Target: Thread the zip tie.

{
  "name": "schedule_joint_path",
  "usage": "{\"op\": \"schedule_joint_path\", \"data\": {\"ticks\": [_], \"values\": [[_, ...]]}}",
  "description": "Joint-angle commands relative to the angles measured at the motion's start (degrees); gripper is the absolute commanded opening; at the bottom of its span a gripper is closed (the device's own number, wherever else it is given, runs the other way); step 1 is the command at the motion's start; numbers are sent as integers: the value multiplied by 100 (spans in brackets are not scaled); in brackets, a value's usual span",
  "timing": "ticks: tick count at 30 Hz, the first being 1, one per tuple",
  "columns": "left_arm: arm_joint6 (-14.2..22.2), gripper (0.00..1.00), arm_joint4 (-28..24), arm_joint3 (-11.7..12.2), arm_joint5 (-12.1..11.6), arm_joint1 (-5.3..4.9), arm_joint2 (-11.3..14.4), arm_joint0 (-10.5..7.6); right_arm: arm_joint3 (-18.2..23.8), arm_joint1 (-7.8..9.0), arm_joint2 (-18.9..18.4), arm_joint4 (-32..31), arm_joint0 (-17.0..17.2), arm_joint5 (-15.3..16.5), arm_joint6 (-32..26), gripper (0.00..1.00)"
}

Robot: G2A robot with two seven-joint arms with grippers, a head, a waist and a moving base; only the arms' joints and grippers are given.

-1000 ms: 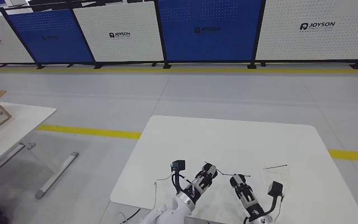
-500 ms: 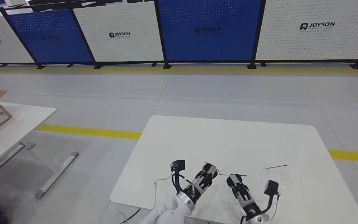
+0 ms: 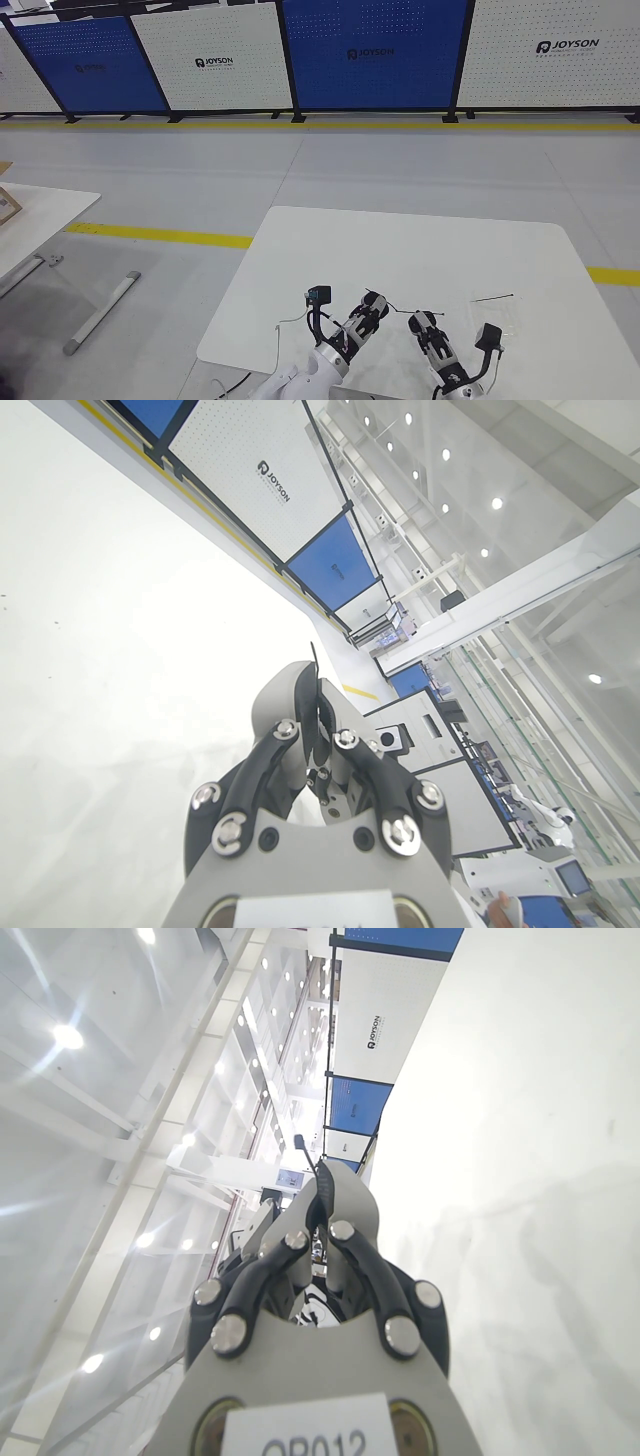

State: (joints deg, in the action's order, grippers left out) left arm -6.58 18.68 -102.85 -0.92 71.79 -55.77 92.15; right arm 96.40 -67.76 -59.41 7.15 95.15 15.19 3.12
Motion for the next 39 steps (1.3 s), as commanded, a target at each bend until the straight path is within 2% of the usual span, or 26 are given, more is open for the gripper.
{"op": "schedule_joint_path", "data": {"ticks": [1, 7, 17, 31, 39], "values": [[0, 0, 0, 0, 0, 0, 0, 0, 19, -6, -24, -22, 26, -2, 10, 0], [0, 0, 0, 0, 0, 0, 0, 0, 63, -28, -68, -62, 72, -20, -2, 0], [0, 0, 0, 0, 0, 0, 0, 0, 73, -95, -33, -201, 11, -228, 73, 0], [0, 0, 0, 0, 0, 0, 0, 0, 169, -133, -197, -236, 211, -70, 105, 0], [0, 0, 0, 0, 0, 0, 0, 0, 179, -164, -225, -262, 239, -88, 68, 0]]}}
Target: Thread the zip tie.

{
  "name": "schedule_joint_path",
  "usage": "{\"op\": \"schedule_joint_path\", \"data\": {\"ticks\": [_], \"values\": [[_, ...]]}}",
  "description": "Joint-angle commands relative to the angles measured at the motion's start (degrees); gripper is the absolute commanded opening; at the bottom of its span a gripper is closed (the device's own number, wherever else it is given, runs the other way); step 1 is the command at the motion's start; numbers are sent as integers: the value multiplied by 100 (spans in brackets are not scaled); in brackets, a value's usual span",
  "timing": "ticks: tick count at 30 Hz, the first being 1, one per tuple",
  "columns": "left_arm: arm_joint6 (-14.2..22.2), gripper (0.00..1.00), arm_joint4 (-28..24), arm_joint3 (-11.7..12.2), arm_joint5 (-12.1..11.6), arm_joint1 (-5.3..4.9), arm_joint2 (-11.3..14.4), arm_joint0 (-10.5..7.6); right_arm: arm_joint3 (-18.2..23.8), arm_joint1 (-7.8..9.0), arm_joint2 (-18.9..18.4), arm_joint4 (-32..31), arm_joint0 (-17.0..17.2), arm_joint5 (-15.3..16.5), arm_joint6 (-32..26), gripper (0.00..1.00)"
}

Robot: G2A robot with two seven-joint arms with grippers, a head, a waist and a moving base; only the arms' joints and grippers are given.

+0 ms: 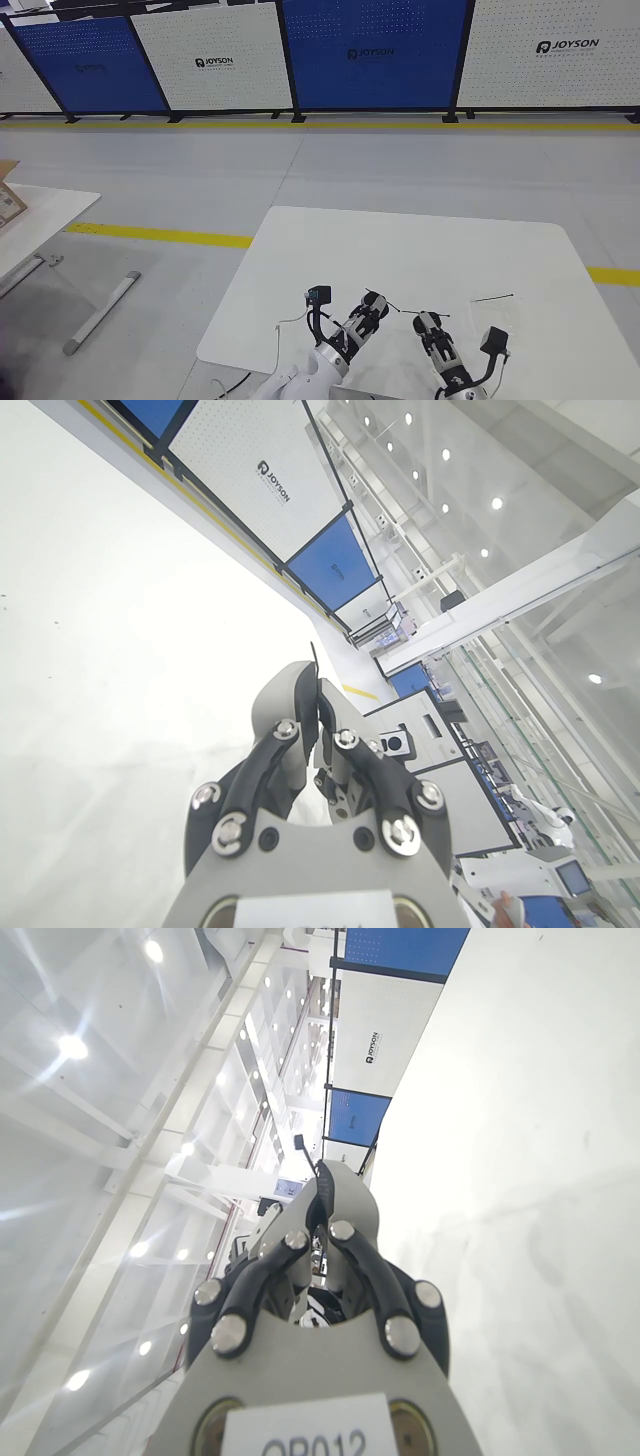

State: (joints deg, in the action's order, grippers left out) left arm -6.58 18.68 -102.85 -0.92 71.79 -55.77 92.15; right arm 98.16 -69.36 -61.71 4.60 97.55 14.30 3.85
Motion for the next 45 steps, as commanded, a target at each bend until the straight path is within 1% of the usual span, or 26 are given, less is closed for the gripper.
{"op": "schedule_joint_path", "data": {"ticks": [1, 11, 19, 32, 39, 45], "values": [[0, 0, 0, 0, 0, 0, 0, 0, 6, -9, 8, -16, 1, 2, -6, 0], [0, 0, 0, 0, 0, 0, 0, 0, 11, -61, 42, -116, -19, -100, 16, 0], [0, 0, 0, 0, 0, 0, 0, 0, 59, -82, -29, -119, 78, -3, 50, 0], [0, 0, 0, 0, 0, 0, 0, 0, 52, -117, -109, -97, 136, 52, -33, 0], [0, 0, 0, 0, 0, 0, 0, 0, 71, -144, -102, -153, 127, -6, -39, 0], [0, 0, 0, 0, 0, 0, 0, 0, 46, -171, -76, -188, 89, -125, -59, 0]]}}
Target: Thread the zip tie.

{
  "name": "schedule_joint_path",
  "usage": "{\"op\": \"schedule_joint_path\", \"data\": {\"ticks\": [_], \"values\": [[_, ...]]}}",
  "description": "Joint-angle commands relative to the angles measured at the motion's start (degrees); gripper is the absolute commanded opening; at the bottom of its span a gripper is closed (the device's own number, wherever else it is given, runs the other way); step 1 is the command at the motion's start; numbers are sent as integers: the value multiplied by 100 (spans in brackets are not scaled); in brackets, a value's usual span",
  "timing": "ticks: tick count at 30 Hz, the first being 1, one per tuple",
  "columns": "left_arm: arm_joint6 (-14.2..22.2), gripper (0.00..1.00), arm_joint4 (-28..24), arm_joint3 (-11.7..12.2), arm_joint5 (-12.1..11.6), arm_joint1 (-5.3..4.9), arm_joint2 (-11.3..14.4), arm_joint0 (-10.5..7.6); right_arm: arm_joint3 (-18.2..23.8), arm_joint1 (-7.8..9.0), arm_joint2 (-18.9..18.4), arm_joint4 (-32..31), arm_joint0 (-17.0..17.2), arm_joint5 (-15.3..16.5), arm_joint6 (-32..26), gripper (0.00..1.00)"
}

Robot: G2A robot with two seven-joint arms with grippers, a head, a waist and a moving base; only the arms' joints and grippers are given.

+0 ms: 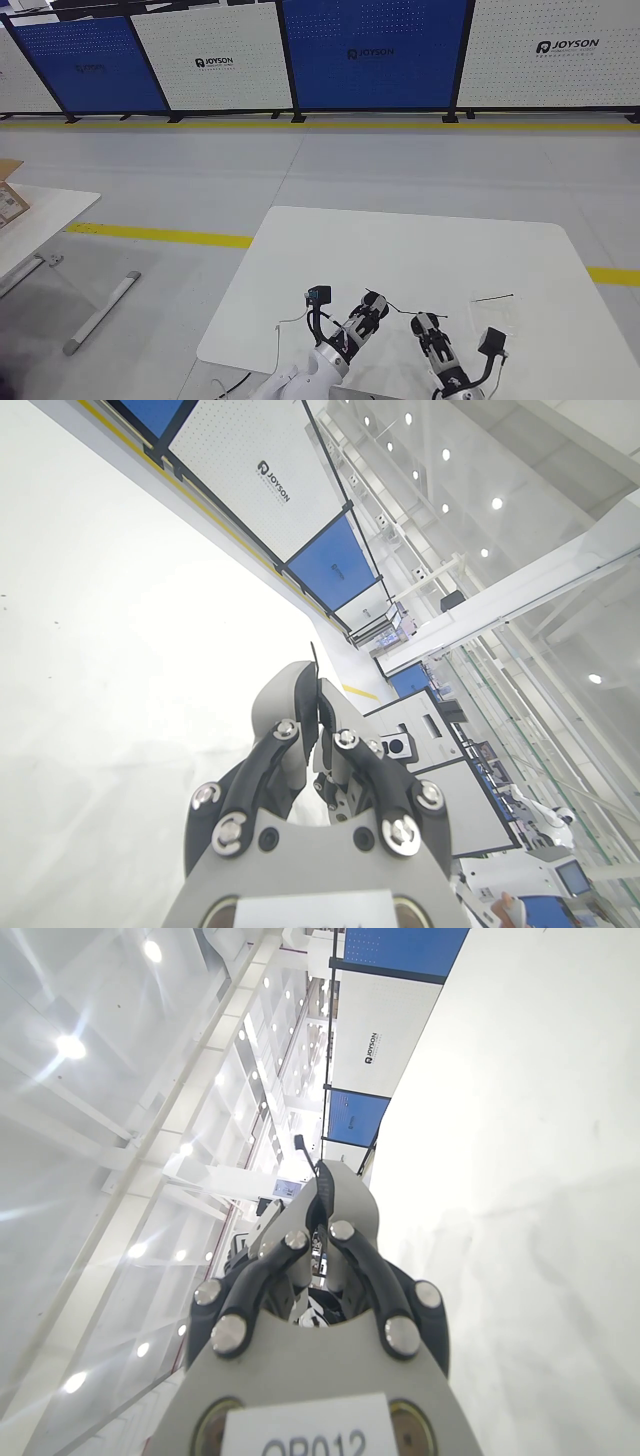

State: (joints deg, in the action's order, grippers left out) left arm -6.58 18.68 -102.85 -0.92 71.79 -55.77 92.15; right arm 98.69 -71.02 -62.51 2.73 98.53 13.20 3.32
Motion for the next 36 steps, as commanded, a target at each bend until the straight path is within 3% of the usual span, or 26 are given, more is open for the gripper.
{"op": "schedule_joint_path", "data": {"ticks": [1, 12, 22, 36], "values": [[0, 0, 0, 0, 0, 0, 0, 0, -12, -8, 8, -3, -15, -25, -11, 0], [0, 0, 0, 0, 0, 0, 0, 0, -28, -53, 60, -47, -99, -151, -115, 0], [0, 0, 0, 0, 0, 0, 0, 0, -327, -160, 248, 200, -437, -216, -84, 0], [0, 0, 0, 0, 0, 0, 0, 0, -327, -160, 246, 201, -438, -220, -85, 0]]}}
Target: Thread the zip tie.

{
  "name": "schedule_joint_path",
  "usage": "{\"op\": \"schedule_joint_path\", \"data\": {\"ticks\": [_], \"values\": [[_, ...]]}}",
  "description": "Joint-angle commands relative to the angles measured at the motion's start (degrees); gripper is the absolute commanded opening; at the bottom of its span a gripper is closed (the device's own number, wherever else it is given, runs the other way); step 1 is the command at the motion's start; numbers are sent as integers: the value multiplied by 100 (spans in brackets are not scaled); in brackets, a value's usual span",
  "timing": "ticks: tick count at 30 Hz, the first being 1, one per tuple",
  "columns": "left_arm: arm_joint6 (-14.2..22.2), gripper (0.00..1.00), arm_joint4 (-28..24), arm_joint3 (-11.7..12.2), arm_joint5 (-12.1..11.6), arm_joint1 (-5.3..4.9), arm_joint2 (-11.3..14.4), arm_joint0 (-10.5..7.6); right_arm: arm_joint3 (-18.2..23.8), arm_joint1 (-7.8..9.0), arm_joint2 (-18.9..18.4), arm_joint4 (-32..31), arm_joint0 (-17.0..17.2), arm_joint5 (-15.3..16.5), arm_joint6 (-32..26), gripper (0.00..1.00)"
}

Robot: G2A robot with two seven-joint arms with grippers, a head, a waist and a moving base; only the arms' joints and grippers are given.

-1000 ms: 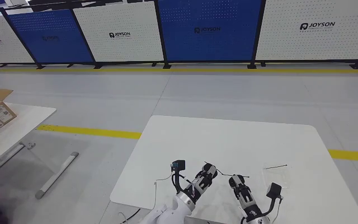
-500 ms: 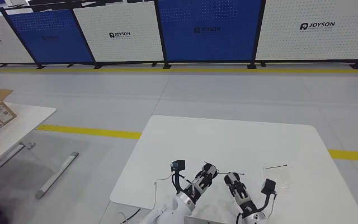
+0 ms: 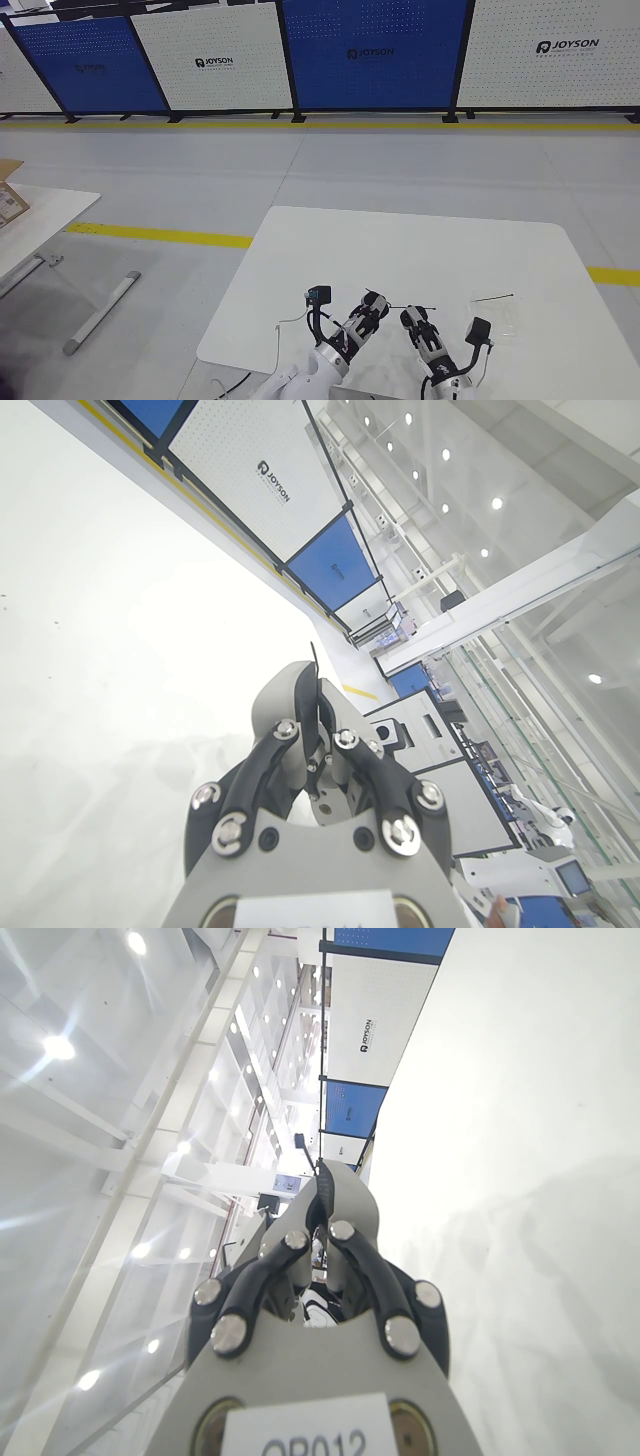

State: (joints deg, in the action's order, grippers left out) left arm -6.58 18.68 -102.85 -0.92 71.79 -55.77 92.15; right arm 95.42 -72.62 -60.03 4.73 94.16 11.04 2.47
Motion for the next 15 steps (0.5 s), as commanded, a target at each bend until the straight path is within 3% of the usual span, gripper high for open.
{"op": "schedule_joint_path", "data": {"ticks": [1, 7, 15], "values": [[0, 0, 0, 0, 0, 0, 0, 0, 4, -3, -9, 9, -4, -11, -5, 0], [-149, 0, -97, 53, -61, 23, 0, -41, 54, 1, -115, 86, 68, 101, -138, 0], [199, 0, -471, 66, -279, 10, -81, -21, 90, 0, -189, 182, 97, 149, -398, 0]]}}
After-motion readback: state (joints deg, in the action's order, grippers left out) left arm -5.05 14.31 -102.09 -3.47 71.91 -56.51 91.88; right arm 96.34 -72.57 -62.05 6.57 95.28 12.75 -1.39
